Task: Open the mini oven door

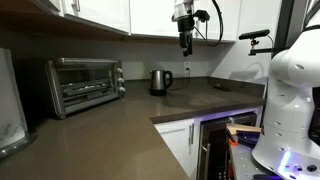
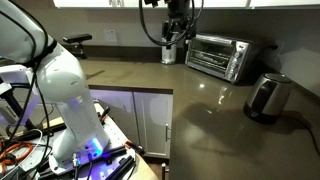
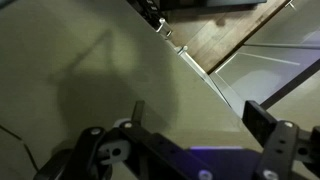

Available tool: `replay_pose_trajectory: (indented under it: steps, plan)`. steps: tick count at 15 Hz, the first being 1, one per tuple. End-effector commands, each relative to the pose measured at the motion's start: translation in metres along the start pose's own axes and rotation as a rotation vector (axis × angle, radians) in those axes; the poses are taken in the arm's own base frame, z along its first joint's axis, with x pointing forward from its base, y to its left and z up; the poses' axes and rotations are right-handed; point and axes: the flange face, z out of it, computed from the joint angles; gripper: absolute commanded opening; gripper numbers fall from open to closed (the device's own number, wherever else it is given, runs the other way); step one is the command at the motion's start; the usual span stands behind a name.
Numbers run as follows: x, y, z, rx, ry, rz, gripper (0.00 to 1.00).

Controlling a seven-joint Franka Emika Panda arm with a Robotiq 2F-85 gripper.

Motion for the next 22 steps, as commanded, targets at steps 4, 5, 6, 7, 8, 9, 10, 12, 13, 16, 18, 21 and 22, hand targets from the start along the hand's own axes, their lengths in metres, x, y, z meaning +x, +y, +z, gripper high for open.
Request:
replay_pose_trajectory:
  steps: [4, 5, 6, 7, 8, 9, 10, 12, 13, 16, 18, 21, 22]
  plan:
    - [0.0, 0.0, -0.001, 0.0, -0.001, 0.0, 1.0]
    - [0.0, 0.0, -0.001, 0.0, -0.001, 0.0, 1.0]
    - [0.0, 0.0, -0.001, 0.0, -0.001, 0.0, 1.0]
    - [0.0, 0.0, -0.001, 0.0, -0.001, 0.0, 1.0]
    - [0.0, 0.0, -0.001, 0.0, -0.001, 0.0, 1.0]
    - [0.0, 0.0, -0.001, 0.0, -0.001, 0.0, 1.0]
    - [0.0, 0.0, -0.001, 0.0, -0.001, 0.0, 1.0]
    - [0.0, 0.0, -0.001, 0.0, -0.001, 0.0, 1.0]
    - [0.0, 0.0, -0.001, 0.0, -0.001, 0.0, 1.0]
    - [0.014, 0.011, 0.001, -0.002, 0.004, -0.007, 1.0]
    - [0.023, 0.017, 0.001, -0.005, 0.023, 0.0, 1.0]
    - [0.043, 0.027, -0.001, -0.013, 0.086, 0.016, 1.0]
    - [0.051, 0.03, -0.003, -0.013, 0.117, 0.016, 1.0]
